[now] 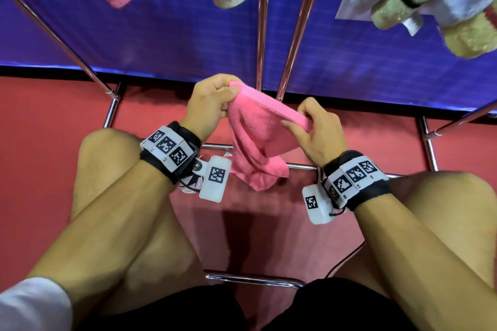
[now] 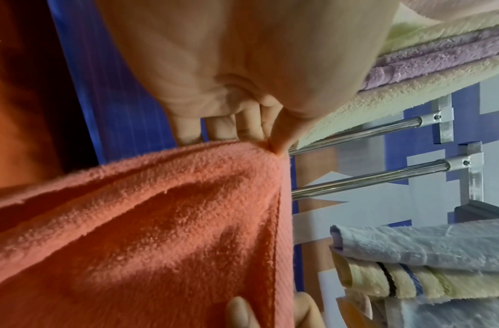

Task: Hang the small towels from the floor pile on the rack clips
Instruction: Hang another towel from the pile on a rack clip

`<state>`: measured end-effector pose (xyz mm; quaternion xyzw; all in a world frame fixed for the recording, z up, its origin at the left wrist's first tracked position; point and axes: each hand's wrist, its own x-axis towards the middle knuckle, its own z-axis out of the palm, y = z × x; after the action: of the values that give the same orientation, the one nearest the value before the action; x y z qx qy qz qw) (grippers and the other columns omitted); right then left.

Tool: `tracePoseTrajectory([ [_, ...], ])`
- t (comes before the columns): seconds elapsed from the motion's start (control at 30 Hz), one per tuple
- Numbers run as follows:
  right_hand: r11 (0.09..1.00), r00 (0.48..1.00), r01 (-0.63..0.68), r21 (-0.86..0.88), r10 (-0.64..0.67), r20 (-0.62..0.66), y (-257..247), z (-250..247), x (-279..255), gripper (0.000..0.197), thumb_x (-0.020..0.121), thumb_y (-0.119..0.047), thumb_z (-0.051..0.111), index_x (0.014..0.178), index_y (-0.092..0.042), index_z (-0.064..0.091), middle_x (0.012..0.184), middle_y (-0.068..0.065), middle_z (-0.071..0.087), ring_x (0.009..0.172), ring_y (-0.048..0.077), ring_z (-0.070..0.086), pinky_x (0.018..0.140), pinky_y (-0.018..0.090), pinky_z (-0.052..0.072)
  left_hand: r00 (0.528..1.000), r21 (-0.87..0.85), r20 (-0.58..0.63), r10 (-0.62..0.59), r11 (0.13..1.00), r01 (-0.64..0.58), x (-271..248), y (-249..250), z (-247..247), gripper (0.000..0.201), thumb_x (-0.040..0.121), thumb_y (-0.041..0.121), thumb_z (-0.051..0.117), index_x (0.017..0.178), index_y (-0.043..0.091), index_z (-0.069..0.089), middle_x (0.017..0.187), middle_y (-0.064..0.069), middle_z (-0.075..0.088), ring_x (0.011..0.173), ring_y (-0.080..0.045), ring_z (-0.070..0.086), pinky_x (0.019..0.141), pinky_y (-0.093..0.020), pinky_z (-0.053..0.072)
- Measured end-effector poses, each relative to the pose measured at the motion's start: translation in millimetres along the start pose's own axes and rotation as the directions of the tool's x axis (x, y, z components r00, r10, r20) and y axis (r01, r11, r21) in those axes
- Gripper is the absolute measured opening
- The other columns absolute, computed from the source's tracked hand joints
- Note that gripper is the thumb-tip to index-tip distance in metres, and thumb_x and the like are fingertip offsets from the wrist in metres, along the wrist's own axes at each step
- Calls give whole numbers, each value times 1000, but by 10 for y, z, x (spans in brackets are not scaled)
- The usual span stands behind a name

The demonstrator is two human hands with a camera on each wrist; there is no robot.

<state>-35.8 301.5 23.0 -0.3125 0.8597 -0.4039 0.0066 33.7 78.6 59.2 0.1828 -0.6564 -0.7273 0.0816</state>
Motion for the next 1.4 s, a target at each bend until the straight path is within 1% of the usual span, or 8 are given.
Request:
tracePoseTrajectory([
  [0.17,994,991,94,-65,-87,99,100,-2,25,24,76,-9,63,77,-26,46,84,3,64,75,31,58,68,44,50,998,75,-62,20,997,-15,14,-47,2,14,94,3,52,91,11,62,55,12,56,47,0,43,58,-24,39],
  [0.33,993,994,49,-112,-38,106,122,-40,4,13,88,-25,55,89,-20,67,87,3,68,81,32,63,73,41,51,996,107,-84,13,994,-4,30,-104,-3,13,82,18,57,89,18,67,81,-12,59,69,-17,52,66,-29,46],
  [0.5,972,995,-91,-216,98,22,96,-132,31,16,87,-33,69,94,-19,67,78,2,65,78,32,62,71,40,51,994,105,-103,27,994,-16,43,-105,-2,11,84,16,56,89,16,66,85,-14,60,73,-21,51,65,-28,44],
  [0.67,924,978,-128,-359,178,109,140,-138,38,21,88,-41,65,92,-20,68,80,6,70,85,38,63,73,42,52,994,166,-99,51,986,-34,56,-152,-6,13,79,20,58,87,20,69,83,-8,66,77,-21,57,75,-40,47],
  [0.97,965,992,-56,-256,24,-127,93,-160,41,19,88,-31,70,97,-16,77,107,4,74,98,31,69,78,43,57,992,244,-102,79,968,-52,78,-173,-56,13,79,26,59,86,25,71,81,2,69,79,-16,61,88,-54,52],
  [1.13,946,990,-122,-299,93,-108,119,-143,54,23,88,-40,68,95,-19,75,91,6,73,86,35,66,72,44,54,991,234,-94,96,970,-72,82,-177,-60,14,80,22,57,89,21,69,70,10,69,70,-8,61,79,-44,52],
  [1.27,981,992,-64,-186,42,-119,180,-82,62,11,83,-25,74,90,-16,77,90,3,71,83,28,67,73,42,55,992,243,-33,122,964,-110,40,-167,-8,15,83,19,55,92,17,67,67,16,68,65,1,60,71,-28,48],
  [1.4,998,969,-13,-68,-4,-245,168,-68,49,11,79,-8,77,88,-15,77,86,-1,70,75,11,62,75,23,49,989,255,-28,146,958,-134,52,-166,-10,14,84,20,55,93,18,66,68,17,67,65,1,58,69,-26,47],
])
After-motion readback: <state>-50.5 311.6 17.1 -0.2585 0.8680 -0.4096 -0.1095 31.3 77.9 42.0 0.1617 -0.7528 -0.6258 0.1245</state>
